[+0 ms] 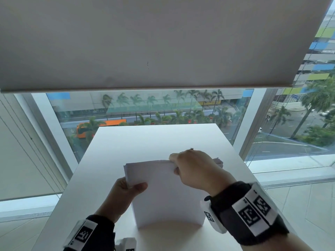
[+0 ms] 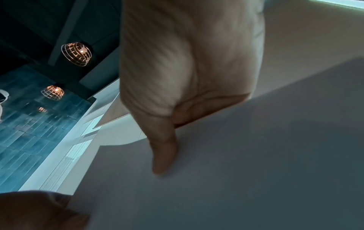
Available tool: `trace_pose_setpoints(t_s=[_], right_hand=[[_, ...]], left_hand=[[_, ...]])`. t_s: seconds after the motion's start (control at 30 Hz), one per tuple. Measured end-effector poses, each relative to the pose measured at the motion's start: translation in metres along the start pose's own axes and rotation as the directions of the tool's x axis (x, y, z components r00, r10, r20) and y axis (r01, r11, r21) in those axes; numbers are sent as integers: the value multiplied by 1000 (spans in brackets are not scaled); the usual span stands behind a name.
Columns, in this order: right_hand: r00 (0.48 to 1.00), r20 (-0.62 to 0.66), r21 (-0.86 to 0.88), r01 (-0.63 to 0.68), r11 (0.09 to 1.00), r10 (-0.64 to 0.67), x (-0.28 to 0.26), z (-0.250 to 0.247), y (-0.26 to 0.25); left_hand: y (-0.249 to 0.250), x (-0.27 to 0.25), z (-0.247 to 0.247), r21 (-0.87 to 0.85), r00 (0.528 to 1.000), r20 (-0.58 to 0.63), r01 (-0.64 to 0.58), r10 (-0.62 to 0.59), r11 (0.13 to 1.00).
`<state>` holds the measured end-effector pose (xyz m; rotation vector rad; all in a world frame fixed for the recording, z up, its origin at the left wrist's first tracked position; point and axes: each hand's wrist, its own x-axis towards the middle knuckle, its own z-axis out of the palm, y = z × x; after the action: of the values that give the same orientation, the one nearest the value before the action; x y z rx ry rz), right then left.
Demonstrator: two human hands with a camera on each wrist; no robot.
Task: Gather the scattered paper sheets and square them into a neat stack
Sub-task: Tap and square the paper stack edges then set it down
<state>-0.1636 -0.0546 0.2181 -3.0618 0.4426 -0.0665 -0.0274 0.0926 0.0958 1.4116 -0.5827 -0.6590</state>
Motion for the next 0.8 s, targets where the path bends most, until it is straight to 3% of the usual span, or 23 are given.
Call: trace_pose_setpoints(t_s=[0.17,0.23,0.3,0.37,0.43,0.5,0.6,0.7,0.8], right_hand=[[997,-73,67,-3,998,8,0,6,6],[989,-139,83,-42,996,53,-3,3,15],[966,-227,149,-94,984,127,-7,-4,26],[932,-286,312,-129,941,223,-10,-10,40],[896,-298,464,-164,871,328,-14,-12,53],[866,-293,604,-160,781,404,-16,-8,65],[832,-225,788,-150,597,507,-18,13,77],[784,-179,876,-148,459,594,-22,45,85],[740,-159,897,-168,408,654,-29,84,82]], left_hand=[[-4,-3,-7,15,999,-42,-28,29,999],[-11,-4,-17,153,983,-171,-40,66,987],[-15,-8,-27,242,929,-364,31,61,970],[-17,-10,-33,96,895,-447,48,0,994],[-17,-11,-30,-104,915,-400,6,-47,995],[-16,-10,-20,-264,964,-267,-57,-17,963],[-5,-7,-6,-397,991,-131,-36,-18,917],[3,-2,-5,-386,994,-109,-27,-17,922],[-3,0,-6,-259,982,-188,-83,34,962]])
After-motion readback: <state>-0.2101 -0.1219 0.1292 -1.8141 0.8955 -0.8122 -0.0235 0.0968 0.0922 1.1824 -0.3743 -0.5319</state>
